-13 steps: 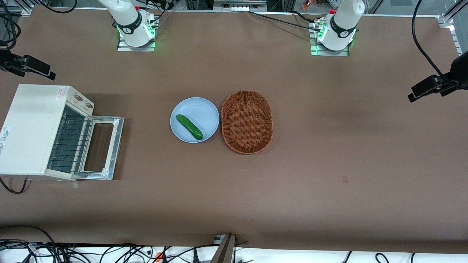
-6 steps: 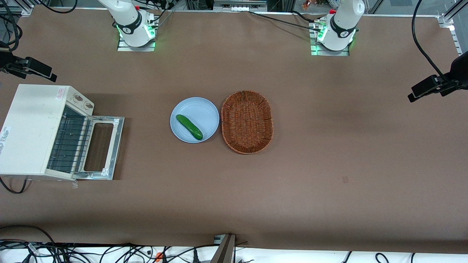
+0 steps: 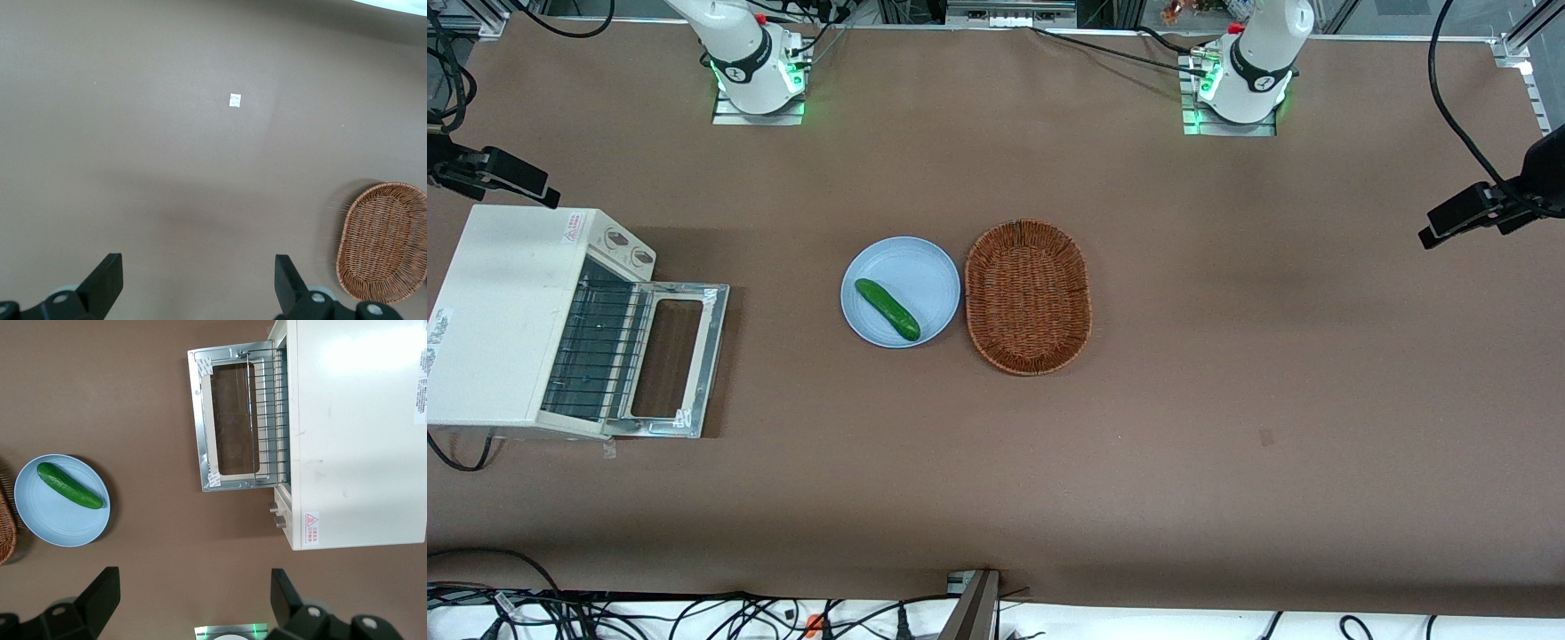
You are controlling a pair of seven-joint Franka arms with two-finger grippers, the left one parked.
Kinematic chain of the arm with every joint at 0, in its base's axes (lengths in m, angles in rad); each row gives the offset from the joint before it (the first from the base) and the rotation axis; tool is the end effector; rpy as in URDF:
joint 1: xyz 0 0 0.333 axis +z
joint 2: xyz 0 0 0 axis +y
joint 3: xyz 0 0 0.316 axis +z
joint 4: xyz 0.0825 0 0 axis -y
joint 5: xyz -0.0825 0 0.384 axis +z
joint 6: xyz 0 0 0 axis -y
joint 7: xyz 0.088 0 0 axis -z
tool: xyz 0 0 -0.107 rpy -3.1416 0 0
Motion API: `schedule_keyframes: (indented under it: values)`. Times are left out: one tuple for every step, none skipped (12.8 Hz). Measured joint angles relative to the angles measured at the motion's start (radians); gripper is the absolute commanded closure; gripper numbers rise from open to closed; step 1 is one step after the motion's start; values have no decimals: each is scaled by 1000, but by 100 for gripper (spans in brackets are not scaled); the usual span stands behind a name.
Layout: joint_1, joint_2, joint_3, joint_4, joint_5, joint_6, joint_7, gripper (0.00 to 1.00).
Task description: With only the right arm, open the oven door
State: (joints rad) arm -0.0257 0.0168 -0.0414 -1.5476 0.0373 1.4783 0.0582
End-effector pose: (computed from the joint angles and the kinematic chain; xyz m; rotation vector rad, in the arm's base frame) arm 0.5488 -0.0324 0.6184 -3.0959 0.1914 0.1333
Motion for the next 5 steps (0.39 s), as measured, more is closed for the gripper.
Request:
schedule_keyframes:
  values:
    - [0,0,1,2,-1,0,0,0]
    - [0,0,2,3,-3,0,0,0]
    - [0,0,2,4,-3,1,0,0]
    - [0,0,3,5,-3,1,0,0]
    - [0,0,5,5,-3,2,0,0]
